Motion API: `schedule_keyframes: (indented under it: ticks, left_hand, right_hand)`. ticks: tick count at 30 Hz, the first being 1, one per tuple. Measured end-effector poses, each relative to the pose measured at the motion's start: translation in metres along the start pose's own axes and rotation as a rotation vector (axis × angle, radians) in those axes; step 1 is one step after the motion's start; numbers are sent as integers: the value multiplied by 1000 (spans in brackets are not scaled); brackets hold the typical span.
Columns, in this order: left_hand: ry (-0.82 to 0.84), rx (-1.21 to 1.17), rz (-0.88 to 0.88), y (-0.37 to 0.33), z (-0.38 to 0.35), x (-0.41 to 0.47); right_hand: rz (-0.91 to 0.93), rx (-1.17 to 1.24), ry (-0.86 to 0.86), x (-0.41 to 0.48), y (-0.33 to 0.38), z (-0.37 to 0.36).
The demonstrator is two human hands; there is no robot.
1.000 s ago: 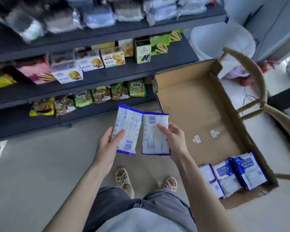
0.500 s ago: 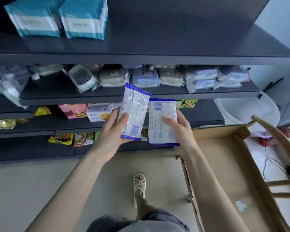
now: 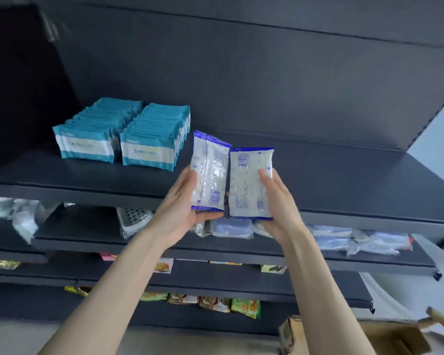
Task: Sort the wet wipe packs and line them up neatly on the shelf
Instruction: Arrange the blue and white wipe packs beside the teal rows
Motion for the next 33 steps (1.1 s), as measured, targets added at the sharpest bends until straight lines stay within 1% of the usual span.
schedule_keyframes:
  ticks: [3, 6, 8, 12, 14, 16, 17, 19, 21, 22, 25, 28, 31, 33]
  left_hand:
    - [-10, 32, 28, -18, -2, 31]
    - [-6, 90, 32, -36, -1, 63]
    - [-8, 147, 19, -51, 3, 87]
    - [-94, 341, -7, -86, 11, 129]
    - [-107, 444, -6, -101, 14, 152]
    - [-105, 496, 12, -117, 17, 177]
    - [-124, 551, 15, -126, 19, 190]
    - [-218, 757, -3, -143, 25, 211]
    - [-293, 973, -57, -159, 29, 234]
    - [-302, 1058, -85, -166, 30, 247]
    - [-234, 1250, -91, -174, 31, 280]
    - [-166, 1367, -92, -176, 35, 310]
    - [-139, 1423, -118, -179, 44, 328]
    - [-136, 1400, -129, -181, 51, 337]
  right_hand:
    - [-74, 30, 1, 35, -1, -7]
    - [-94, -2, 1, 66, -2, -7]
    - [-82, -24, 29, 90, 1, -6]
    - [-30, -115, 141, 136, 7, -9]
    - [11, -165, 134, 158, 8, -8]
    - [22, -203, 93, 181, 7, -7]
    - [22, -229, 68, 192, 7, -5]
    - [21, -333, 28, 209, 5, -1]
    - [52, -454, 9, 228, 0, 4]
    - [67, -504, 13, 238, -3, 6]
    - [62, -572, 54, 263, -12, 8]
    - [69, -617, 65, 286, -20, 12]
    - [152, -780, 106, 301, -25, 19]
    - [184, -870, 123, 308, -25, 23]
Point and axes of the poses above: each hand's wrist, its own x-axis towards the middle knuckle, its own z-axis out of the back of the hand, y = z × x, the point moved 5 cm from there along x, towards the middle knuckle, and after that the axes turned 14 degrees about z, right-handed, at the moved point
